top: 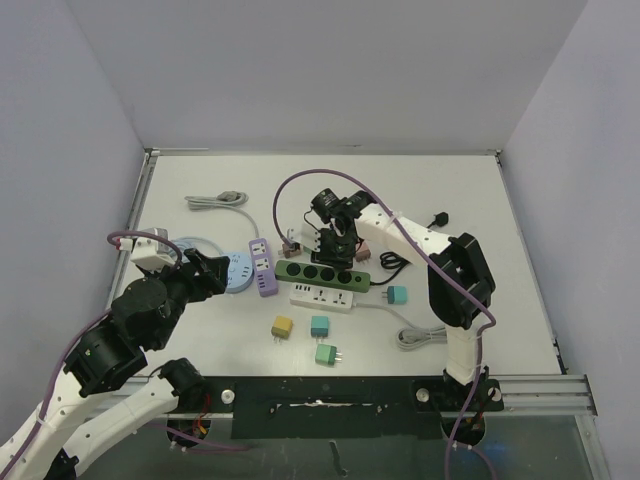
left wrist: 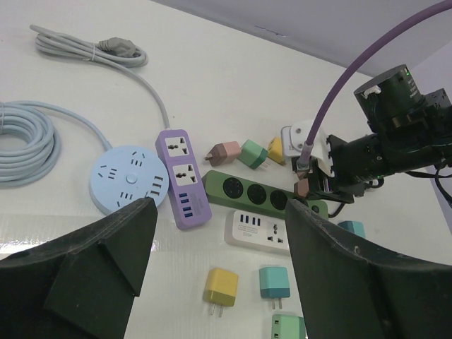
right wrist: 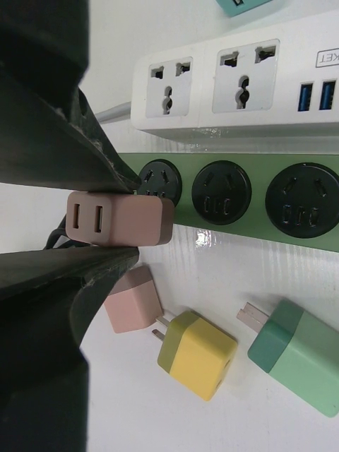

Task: Insert the plug

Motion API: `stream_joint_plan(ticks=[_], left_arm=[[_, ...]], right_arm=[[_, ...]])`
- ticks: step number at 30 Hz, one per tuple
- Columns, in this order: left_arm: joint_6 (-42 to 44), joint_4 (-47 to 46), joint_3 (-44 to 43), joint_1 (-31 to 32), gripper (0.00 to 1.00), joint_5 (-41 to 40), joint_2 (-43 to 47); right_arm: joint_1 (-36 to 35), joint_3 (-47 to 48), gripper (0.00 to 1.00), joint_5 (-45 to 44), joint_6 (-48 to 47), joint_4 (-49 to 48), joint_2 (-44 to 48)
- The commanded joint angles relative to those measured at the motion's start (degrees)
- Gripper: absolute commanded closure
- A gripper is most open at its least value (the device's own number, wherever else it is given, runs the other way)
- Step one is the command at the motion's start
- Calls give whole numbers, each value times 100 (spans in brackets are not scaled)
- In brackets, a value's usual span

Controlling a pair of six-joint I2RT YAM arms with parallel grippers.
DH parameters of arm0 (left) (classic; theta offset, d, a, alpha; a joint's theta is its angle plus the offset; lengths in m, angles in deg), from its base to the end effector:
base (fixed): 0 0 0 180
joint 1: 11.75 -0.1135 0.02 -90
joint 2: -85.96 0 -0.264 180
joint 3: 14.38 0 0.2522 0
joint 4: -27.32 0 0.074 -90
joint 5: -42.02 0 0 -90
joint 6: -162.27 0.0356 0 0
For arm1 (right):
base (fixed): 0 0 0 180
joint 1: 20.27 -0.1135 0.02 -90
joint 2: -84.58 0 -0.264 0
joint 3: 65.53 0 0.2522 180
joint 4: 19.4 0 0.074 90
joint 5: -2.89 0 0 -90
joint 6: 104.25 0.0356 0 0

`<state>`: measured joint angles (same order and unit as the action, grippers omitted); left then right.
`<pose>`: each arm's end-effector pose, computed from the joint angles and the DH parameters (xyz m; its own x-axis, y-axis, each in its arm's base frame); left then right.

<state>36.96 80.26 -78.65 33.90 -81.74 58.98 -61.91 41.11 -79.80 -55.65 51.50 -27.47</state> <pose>0.0737 -0.0470 0.3581 -0.2813 -0.3997 -0.8724 0.0709 0.8980 -0.4342 0.2930 0.2665 0.2282 -0.0939 -0.9612 -0.2593 -0.9914 0.1141 -0.0638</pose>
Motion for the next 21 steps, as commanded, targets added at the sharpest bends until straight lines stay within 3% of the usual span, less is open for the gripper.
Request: stream_joint_plan(ticks=[1, 21], left_arm=[[78, -385, -22, 5, 29, 14, 35], [60, -490, 53, 5, 29, 68, -18]], right_arm=[[-1, -52, 88, 65, -30, 178, 405], [-2, -165, 88, 152, -7, 168, 424]])
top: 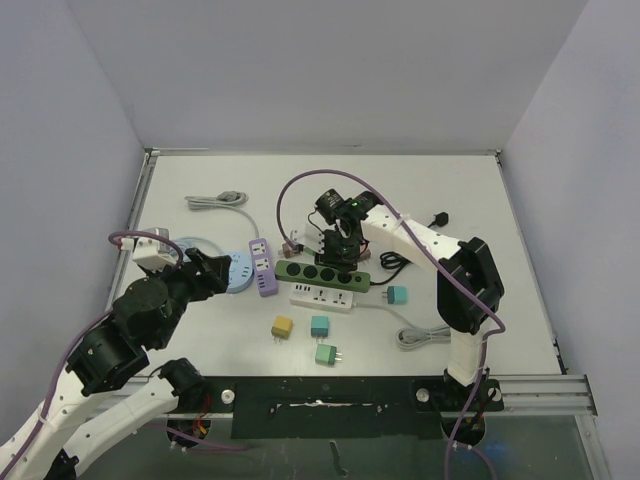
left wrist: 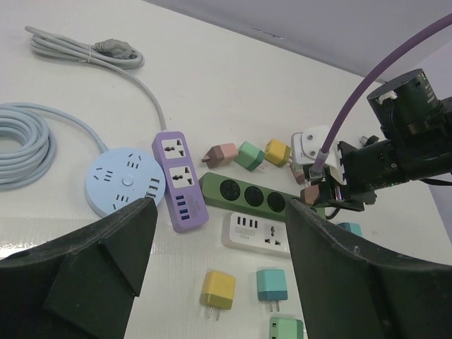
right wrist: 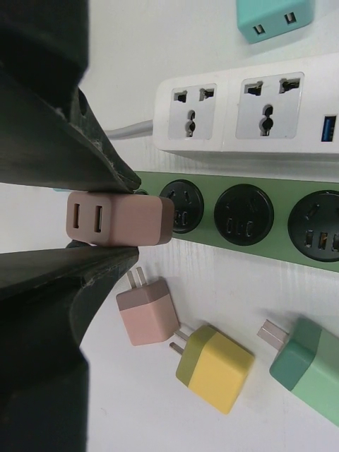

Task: Insert the plug

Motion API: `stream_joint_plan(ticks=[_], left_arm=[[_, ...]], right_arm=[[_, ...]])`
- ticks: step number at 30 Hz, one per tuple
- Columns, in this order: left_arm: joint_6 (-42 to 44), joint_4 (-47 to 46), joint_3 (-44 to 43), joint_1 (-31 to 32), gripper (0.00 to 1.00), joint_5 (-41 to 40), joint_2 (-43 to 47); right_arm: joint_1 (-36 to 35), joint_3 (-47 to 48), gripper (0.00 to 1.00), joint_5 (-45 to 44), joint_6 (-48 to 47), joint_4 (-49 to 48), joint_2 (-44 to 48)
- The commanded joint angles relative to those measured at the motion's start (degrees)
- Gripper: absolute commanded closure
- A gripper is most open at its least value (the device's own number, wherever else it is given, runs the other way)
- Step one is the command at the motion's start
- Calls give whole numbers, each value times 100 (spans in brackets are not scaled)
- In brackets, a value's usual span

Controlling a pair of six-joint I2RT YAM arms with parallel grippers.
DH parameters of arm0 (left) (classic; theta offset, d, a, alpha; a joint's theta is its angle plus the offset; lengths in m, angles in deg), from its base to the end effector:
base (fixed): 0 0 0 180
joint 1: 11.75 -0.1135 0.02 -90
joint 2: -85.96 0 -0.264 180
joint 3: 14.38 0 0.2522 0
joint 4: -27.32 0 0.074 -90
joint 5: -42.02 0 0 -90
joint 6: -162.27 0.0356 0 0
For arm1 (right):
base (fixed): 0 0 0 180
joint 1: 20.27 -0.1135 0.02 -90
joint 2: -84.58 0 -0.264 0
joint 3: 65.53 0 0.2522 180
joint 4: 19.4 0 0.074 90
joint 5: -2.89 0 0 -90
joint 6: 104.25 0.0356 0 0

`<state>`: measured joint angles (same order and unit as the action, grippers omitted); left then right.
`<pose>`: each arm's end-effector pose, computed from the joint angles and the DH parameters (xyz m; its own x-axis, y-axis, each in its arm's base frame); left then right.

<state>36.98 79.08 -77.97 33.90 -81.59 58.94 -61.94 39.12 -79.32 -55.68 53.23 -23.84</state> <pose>0.0752 -0.0487 0.3565 -0.2778 -0.4041 -0.8715 0.0755 0.8952 -0.4391 0.2812 0.2568 0.2412 -0.0927 -0.9602 -0.2635 -0.9921 0.1114 -0.0568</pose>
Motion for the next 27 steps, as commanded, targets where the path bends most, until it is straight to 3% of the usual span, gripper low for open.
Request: stream_joint_plan(ticks=[1, 11, 27], left_arm=[[57, -372, -10, 5, 29, 52, -13], [75, -403, 7, 5, 29, 56, -48], [101, -347, 22, 1, 29, 29, 4]], right_arm=[[1, 27, 88, 108, -5, -19, 46], [1, -28, 88, 201, -66, -270, -150], [103, -92, 90, -154, -6, 100, -151]])
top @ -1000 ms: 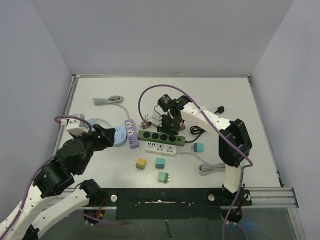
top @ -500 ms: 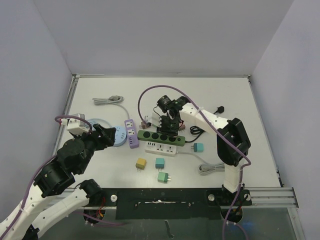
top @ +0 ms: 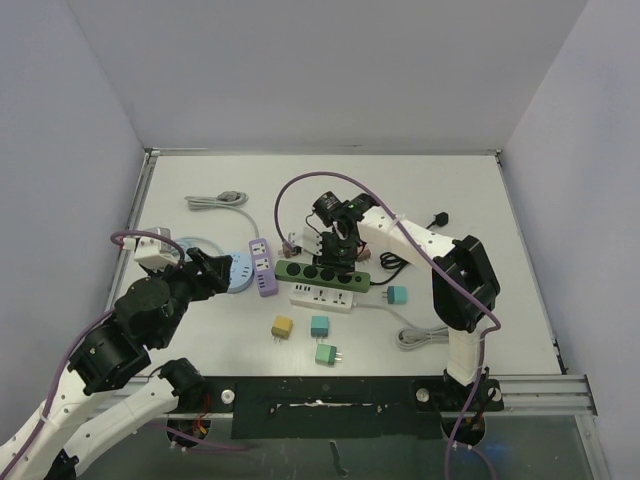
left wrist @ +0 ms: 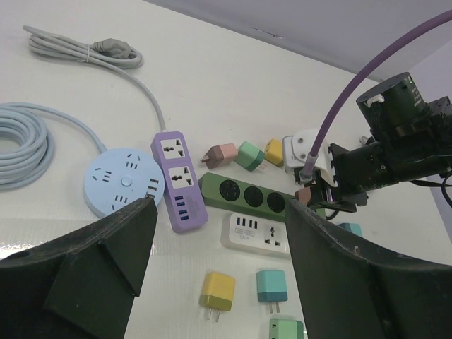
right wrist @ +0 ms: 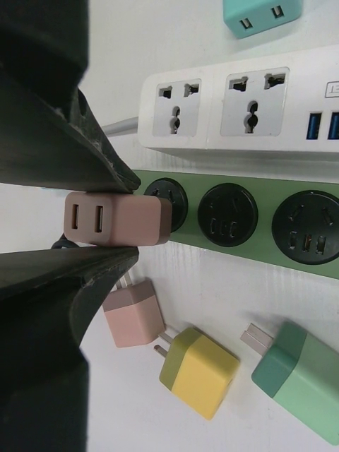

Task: Insert the plug

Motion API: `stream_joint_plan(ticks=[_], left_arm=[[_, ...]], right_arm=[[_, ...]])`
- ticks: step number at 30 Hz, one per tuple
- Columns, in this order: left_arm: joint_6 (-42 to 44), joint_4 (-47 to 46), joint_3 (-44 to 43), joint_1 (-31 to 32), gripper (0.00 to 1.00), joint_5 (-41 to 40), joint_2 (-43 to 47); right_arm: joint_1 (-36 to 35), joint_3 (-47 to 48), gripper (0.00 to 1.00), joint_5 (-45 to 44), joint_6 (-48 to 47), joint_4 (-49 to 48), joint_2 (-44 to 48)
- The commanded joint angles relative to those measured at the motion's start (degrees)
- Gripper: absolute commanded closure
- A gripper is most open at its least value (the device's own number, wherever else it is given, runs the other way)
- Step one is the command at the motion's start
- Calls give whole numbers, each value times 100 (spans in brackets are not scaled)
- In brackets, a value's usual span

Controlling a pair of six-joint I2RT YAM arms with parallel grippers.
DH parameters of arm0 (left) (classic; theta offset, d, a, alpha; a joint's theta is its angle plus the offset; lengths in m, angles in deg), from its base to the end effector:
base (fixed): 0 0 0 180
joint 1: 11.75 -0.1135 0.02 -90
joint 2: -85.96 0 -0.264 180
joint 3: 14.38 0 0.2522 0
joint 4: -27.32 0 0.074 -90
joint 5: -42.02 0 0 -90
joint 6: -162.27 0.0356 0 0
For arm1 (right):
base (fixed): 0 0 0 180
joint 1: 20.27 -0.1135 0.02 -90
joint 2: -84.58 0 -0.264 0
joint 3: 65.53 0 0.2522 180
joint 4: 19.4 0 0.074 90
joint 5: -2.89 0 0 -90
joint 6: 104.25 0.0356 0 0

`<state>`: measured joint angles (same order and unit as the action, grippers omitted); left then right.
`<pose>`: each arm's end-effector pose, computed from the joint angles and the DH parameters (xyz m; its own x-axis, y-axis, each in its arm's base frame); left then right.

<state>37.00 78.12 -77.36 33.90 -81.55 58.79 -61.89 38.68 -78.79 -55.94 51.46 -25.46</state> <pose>0.0768 -0.0504 0.3548 -0.2761 -0.4059 -0.8712 0.0772 0.8942 -0.4410 0.2855 0.2606 0.2296 -0.0896 -0.9599 -0.2656 -0.9932 0.1060 -0.0480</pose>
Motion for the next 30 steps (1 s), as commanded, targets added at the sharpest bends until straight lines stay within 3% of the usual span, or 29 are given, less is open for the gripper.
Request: stream_joint_plan(ticks=[1, 16, 30], left_arm=[[99, -243, -41, 4, 29, 25, 20], [211, -437, -35, 5, 29, 23, -127], [336, -521, -23, 5, 29, -16, -242]], right_arm=[[106, -9, 90, -200, 43, 321, 50], [146, 8, 89, 82, -137, 19, -316], [191, -251, 89, -204, -57, -333, -619]])
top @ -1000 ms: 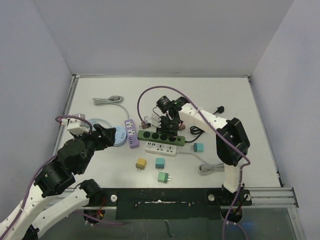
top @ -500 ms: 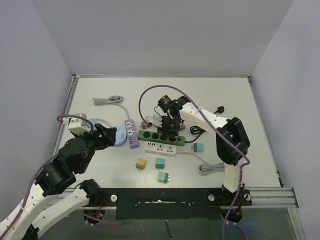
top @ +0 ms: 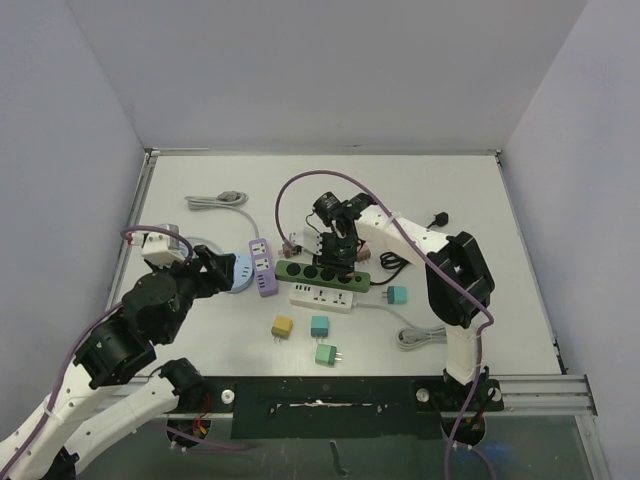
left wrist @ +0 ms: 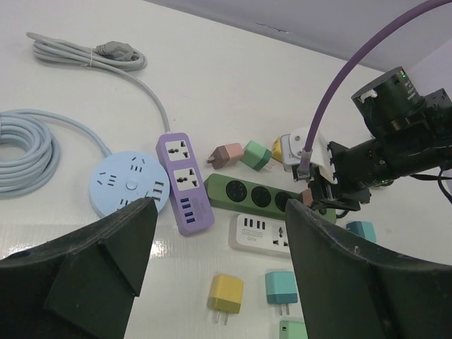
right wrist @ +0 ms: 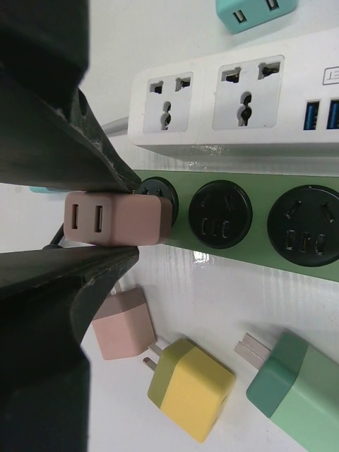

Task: Insert the plug

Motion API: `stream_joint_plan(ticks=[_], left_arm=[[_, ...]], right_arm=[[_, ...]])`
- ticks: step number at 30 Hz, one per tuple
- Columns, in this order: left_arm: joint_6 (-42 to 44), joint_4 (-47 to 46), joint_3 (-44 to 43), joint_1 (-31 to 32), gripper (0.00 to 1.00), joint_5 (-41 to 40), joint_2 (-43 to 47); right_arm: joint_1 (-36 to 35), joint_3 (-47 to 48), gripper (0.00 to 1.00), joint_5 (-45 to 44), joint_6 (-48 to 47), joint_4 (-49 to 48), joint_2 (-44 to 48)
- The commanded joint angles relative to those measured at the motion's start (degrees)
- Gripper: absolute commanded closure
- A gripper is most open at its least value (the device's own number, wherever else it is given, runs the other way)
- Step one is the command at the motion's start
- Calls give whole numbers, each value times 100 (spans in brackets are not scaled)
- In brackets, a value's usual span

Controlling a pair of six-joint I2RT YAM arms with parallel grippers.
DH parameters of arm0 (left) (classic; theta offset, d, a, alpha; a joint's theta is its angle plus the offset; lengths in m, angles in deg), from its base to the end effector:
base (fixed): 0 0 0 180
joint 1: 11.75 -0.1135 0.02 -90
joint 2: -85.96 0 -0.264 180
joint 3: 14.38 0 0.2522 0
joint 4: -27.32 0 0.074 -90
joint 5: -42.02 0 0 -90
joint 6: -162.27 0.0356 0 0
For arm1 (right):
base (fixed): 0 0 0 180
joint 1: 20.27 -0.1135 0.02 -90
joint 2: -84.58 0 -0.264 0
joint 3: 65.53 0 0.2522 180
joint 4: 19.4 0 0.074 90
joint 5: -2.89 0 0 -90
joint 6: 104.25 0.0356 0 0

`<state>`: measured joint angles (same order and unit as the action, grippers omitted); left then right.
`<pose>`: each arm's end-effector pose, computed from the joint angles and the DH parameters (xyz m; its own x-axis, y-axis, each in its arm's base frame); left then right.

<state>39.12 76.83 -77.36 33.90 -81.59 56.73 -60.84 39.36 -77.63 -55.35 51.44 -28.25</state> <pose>0.0833 -0.0571 0.3544 -0.2810 -0.3641 -0.8880 0.0830 0.9126 -0.4004 0.2951 0.2603 0.2150 -0.1238 -0.9596 -0.2528 -0.9916 0.1295 -0.0062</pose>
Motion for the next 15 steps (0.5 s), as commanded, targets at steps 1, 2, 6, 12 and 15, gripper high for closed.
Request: stream_joint_plan(ticks=[1, 2, 6, 12, 15], left_arm=[[129, -394, -17, 5, 29, -14, -34], [125, -400, -6, 5, 29, -10, -30], [132, -402, 5, 5, 29, -25, -29], [146, -426, -7, 5, 29, -3, -51], [129, -450, 13, 5, 29, 28, -56]], right_arm=[[109, -362, 89, -334, -122, -356, -356], [135, -424, 89, -370, -127, -382, -369], [159, -403, 83, -430, 153, -469, -302], [180, -17, 48, -80, 797, -366, 131], [244, -68, 44, 27, 876, -395, 360]])
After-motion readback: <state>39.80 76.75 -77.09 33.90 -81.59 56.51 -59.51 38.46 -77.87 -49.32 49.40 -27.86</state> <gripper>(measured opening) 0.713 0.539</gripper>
